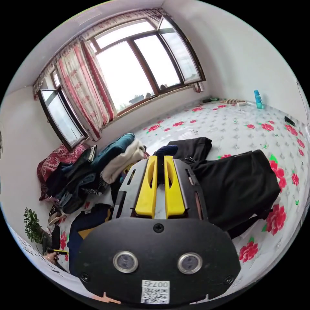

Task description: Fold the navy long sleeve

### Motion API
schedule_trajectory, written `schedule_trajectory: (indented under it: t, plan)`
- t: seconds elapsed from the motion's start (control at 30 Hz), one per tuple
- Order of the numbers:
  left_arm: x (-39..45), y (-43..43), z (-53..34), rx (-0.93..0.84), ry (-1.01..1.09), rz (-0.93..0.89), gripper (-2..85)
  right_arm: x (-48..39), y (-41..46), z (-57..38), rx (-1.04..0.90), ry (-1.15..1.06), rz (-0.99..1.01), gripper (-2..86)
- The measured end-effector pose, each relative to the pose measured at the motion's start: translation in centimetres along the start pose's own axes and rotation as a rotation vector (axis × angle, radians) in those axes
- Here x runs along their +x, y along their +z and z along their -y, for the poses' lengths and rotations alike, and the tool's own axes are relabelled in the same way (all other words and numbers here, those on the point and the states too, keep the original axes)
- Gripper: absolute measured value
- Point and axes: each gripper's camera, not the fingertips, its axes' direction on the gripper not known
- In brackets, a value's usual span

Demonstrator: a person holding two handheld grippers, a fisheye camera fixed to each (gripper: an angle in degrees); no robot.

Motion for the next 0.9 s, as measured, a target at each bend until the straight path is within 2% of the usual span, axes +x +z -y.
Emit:
schedule_trajectory:
  t: [0.1,0.23,0.4,0.5,0.7,0.77,0.9]
  plan:
    - [-0.3,0.2,0.5,-0.008,0.009,-0.016,-0.9,4.9,1.1,-1.8,-0.106,0.154,-0.048,1.0]
    - [-0.7,-0.4,0.9,0.002,0.037,-0.022,-0.9,10.7,1.9,-5.7,-0.127,0.418,0.055,1.0]
    - [-2.2,-1.4,0.4,0.024,0.027,-0.04,-0.9,9.1,1.9,-5.8,-0.064,0.369,0.162,1.3]
    - [-3.3,-1.8,-0.4,0.045,0.01,-0.062,-0.9,4.1,1.4,-4.3,-0.029,0.205,0.334,1.4]
    - [-5.0,-2.9,-2.6,0.108,-0.028,-0.139,-0.9,-15.2,-0.6,-6.4,-0.116,-0.409,0.714,1.5]
    - [-5.7,-3.4,-3.6,0.141,-0.038,-0.176,-0.9,-23.3,-1.0,-10.9,-0.189,-0.645,0.854,1.4]
    - [-6.9,-3.9,-5.3,0.181,-0.041,-0.224,-0.9,-33.1,0.4,-21.7,-0.329,-0.858,1.015,1.5]
